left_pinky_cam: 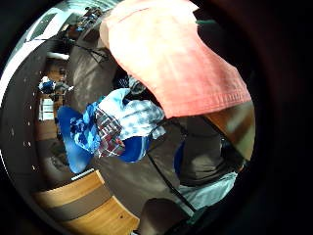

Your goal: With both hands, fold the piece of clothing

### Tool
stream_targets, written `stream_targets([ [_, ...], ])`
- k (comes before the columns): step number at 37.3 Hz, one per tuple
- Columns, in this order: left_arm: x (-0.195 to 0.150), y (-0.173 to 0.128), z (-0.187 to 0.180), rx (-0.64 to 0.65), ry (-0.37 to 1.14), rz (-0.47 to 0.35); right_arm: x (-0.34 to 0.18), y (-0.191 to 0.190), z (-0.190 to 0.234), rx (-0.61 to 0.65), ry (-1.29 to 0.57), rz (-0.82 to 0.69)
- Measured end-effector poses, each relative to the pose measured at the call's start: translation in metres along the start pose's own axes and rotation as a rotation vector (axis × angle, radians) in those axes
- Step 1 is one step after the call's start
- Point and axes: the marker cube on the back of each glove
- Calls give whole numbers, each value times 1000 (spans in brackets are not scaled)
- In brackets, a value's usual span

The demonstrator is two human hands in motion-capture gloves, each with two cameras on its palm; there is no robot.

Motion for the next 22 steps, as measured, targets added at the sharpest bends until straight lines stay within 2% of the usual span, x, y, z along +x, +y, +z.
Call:
stream_targets([
  [7, -1, -13, 17, 62, 27, 3, 4, -8, 7, 16, -38, -5],
  [9, -5, -18, 17, 145, 16, -13, 7, -10, 5, 45, -30, -4],
  [13, -20, -34, 4, 471, -70, -65, 15, -16, 0, 190, 23, -12],
  [14, -20, -35, 3, 517, -68, -67, 17, -18, -2, 236, 40, -19],
  [16, -20, -31, 5, 554, -74, -67, 21, -20, -5, 324, 77, -38],
  [20, -43, -22, -15, 663, -241, -97, 28, -21, -9, 437, 150, -89],
  [22, -34, -10, -15, 630, -150, -54, 32, -12, -13, 436, 177, -112],
])
